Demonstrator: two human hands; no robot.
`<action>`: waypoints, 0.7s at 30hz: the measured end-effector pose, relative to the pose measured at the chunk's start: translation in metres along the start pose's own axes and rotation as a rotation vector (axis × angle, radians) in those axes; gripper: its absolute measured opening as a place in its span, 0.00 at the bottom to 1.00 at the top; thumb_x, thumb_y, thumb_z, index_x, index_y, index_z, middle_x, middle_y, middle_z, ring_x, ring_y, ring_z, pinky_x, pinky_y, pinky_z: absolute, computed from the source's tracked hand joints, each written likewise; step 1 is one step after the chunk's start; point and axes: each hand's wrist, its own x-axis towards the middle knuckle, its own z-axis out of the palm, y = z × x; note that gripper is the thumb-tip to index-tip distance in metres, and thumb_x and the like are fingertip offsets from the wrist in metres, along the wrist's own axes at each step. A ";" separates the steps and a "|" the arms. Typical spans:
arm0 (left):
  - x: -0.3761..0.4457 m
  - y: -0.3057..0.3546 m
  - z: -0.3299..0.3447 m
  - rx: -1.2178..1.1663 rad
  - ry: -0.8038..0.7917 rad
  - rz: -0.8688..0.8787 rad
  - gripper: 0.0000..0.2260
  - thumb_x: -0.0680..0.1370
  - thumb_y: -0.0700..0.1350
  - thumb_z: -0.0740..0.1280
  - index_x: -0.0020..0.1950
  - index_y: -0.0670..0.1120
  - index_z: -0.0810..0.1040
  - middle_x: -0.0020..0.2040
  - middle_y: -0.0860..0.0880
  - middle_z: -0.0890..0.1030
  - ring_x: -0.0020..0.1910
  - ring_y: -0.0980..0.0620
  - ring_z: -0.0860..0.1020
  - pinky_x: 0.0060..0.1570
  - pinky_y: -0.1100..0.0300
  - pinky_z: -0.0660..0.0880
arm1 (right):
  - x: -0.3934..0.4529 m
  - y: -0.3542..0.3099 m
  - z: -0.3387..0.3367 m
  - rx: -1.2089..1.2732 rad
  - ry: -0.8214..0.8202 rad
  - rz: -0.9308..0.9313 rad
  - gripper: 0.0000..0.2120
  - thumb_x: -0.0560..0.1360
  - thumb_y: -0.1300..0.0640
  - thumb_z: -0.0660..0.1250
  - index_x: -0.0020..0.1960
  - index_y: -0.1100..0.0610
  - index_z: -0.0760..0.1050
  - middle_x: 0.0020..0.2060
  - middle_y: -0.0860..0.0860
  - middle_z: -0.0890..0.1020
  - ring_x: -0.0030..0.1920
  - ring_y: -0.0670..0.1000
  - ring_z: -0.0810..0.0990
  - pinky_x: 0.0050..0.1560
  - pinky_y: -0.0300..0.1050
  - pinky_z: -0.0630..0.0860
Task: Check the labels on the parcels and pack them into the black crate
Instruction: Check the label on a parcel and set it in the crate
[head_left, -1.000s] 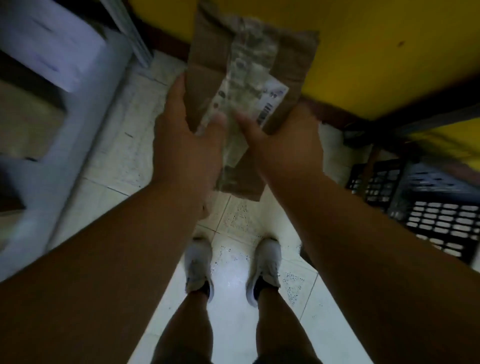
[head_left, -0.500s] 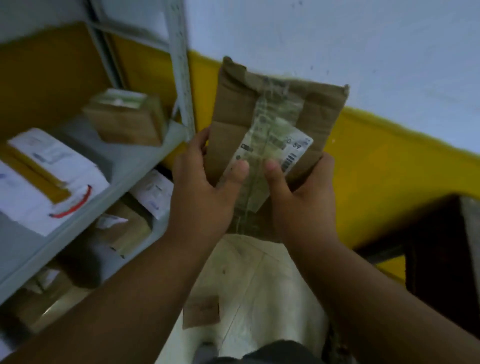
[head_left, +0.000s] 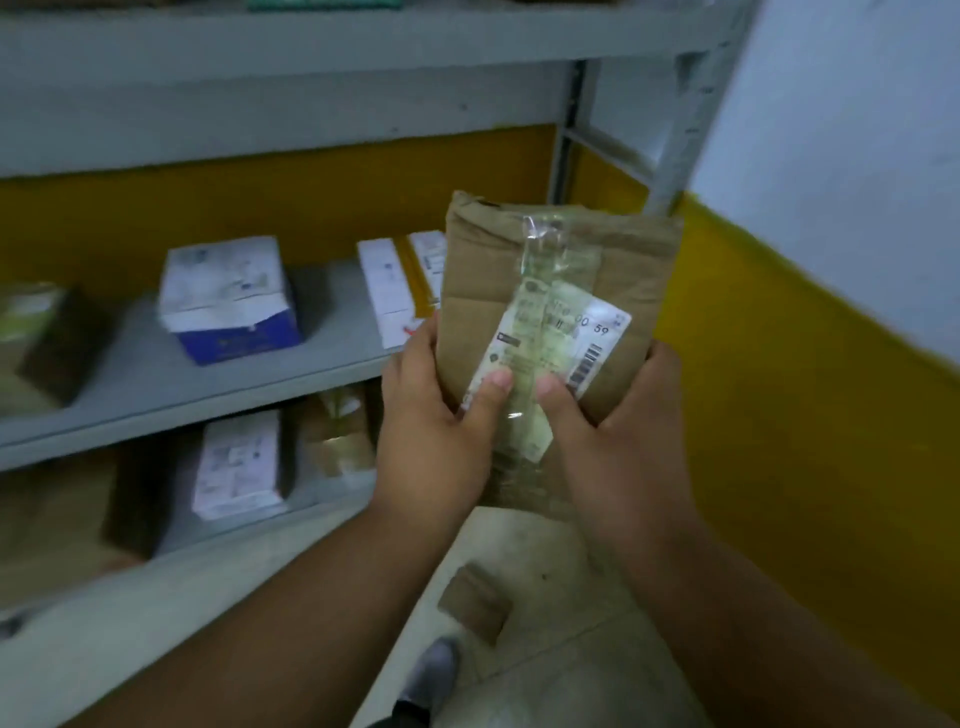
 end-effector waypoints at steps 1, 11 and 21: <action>-0.016 -0.005 -0.011 0.022 0.043 -0.024 0.27 0.74 0.59 0.67 0.72 0.62 0.63 0.65 0.56 0.71 0.62 0.58 0.73 0.58 0.57 0.74 | -0.014 0.000 0.005 0.001 -0.049 -0.013 0.26 0.70 0.46 0.75 0.61 0.46 0.66 0.52 0.41 0.77 0.49 0.39 0.79 0.43 0.38 0.76; -0.119 -0.040 -0.155 -0.077 0.297 -0.195 0.23 0.75 0.56 0.71 0.68 0.60 0.69 0.60 0.59 0.79 0.56 0.61 0.79 0.48 0.63 0.79 | -0.147 -0.041 0.064 0.004 -0.306 -0.162 0.26 0.71 0.47 0.75 0.64 0.49 0.67 0.58 0.45 0.76 0.55 0.44 0.78 0.51 0.45 0.79; -0.260 -0.128 -0.436 -0.082 0.647 -0.322 0.17 0.76 0.53 0.71 0.63 0.62 0.72 0.54 0.62 0.82 0.51 0.64 0.81 0.49 0.58 0.81 | -0.396 -0.146 0.237 0.121 -0.668 -0.308 0.24 0.74 0.51 0.73 0.65 0.50 0.66 0.58 0.44 0.76 0.55 0.41 0.77 0.37 0.24 0.70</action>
